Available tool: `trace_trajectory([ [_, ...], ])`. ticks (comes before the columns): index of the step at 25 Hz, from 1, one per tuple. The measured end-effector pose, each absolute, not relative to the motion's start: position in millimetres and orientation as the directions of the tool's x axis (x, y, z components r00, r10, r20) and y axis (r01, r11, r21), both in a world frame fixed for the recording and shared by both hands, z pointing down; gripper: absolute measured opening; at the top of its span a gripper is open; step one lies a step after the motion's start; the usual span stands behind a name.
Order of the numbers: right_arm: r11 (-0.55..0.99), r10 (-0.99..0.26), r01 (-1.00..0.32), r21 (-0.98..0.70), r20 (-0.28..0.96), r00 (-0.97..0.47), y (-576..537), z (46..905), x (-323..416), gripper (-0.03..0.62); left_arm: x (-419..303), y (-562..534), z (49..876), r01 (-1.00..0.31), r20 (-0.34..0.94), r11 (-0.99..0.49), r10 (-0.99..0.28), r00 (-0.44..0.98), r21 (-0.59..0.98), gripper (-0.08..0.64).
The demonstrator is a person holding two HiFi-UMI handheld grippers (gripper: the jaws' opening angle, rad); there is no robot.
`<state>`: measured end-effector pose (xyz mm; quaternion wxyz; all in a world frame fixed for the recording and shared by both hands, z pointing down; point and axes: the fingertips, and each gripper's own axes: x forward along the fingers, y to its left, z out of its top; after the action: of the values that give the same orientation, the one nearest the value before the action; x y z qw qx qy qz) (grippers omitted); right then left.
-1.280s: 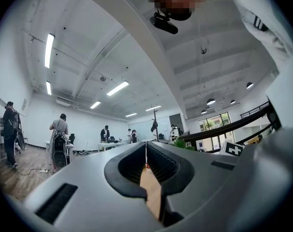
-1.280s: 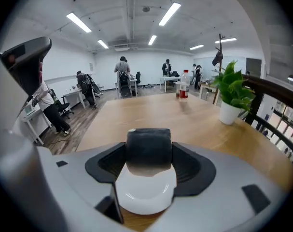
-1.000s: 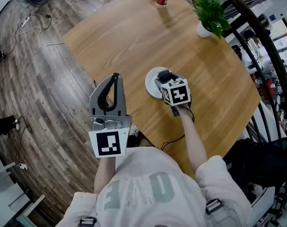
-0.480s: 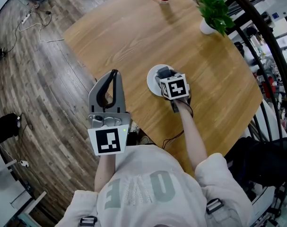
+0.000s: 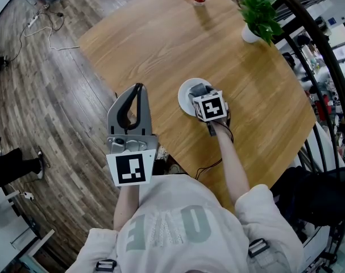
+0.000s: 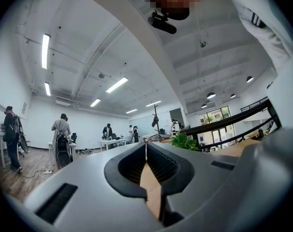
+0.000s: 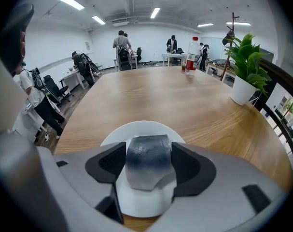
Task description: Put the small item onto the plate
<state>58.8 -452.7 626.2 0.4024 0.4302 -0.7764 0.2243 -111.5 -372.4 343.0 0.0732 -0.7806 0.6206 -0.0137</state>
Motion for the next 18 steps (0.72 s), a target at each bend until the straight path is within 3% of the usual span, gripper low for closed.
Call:
trace_trajectory([
  [9, 0.476, -0.642, -0.876, -0.081, 0.648, -0.409, -465.6, 572.4, 48.7, 0.305, -114.9, -357.4, 329.9, -0.967, -0.100, -0.211, -0.969, 0.226, -0.145, 0.012],
  [18, 0.453, -0.882, -0.891, 0.026, 0.160, -0.444, -409.9, 369.6, 45.8, 0.302, -114.8, -318.5, 291.8, -0.969, -0.202, -0.208, -0.951, 0.233, -0.135, 0.012],
])
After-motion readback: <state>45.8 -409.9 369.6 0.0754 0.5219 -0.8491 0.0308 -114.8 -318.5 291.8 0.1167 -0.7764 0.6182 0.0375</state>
